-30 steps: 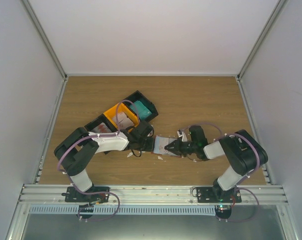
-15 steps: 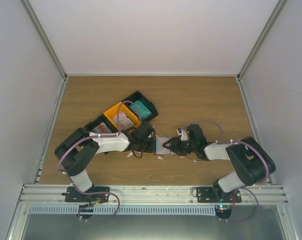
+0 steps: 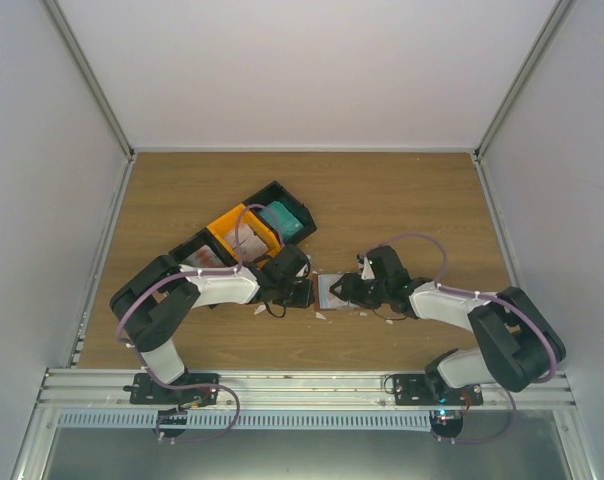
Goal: Put the credit cards into the card holder
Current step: Insert the credit card into the card holder.
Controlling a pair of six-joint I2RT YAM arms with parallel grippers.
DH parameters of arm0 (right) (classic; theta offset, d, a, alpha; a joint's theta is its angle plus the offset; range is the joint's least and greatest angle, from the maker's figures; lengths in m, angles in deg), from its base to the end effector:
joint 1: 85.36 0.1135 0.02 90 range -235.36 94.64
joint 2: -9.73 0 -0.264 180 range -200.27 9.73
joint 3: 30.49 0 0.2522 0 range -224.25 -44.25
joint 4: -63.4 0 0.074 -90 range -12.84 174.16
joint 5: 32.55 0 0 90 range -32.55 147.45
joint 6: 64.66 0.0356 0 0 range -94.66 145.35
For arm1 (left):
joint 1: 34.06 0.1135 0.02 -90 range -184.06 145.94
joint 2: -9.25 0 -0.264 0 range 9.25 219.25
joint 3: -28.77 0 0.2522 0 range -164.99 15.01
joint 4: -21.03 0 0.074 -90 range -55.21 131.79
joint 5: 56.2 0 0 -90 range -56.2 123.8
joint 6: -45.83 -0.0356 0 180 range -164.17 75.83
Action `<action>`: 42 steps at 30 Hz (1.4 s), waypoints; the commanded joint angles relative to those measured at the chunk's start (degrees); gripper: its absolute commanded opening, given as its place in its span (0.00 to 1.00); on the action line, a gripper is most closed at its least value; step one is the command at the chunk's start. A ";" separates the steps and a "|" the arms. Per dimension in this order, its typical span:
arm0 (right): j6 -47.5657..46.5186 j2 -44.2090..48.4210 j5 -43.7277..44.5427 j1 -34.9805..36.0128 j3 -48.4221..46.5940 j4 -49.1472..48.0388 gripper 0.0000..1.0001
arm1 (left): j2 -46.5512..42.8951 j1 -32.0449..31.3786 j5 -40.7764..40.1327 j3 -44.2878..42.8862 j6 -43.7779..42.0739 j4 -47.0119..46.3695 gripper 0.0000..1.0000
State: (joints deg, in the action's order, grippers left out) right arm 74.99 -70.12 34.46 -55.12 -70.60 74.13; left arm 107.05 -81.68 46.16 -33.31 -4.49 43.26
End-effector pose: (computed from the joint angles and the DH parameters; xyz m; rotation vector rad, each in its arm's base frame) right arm 0.1963 0.1305 0.1298 0.2582 2.6686 1.0338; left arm 0.2089 -0.2403 0.1356 0.2788 2.7682 -0.7692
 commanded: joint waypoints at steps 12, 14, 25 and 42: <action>-4.63 -5.83 10.76 7.50 -8.10 10.96 0.50 | 2.32 -0.64 5.03 1.41 -0.08 -5.11 0.14; -4.88 -5.57 11.57 7.61 -8.48 11.76 0.50 | 2.10 -0.64 4.30 1.14 -0.21 -4.55 0.14; -6.18 1.52 20.14 7.64 -10.78 19.04 0.62 | -1.98 -0.64 -0.85 -1.86 -2.70 0.82 0.24; -10.05 6.05 18.57 7.61 -10.68 15.75 0.58 | -21.68 5.29 -25.60 -8.33 -10.13 27.85 0.54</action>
State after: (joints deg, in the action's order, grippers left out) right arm 67.54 -64.42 54.27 -48.02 -80.33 92.65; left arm 92.42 -80.19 30.12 -41.15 -12.36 61.73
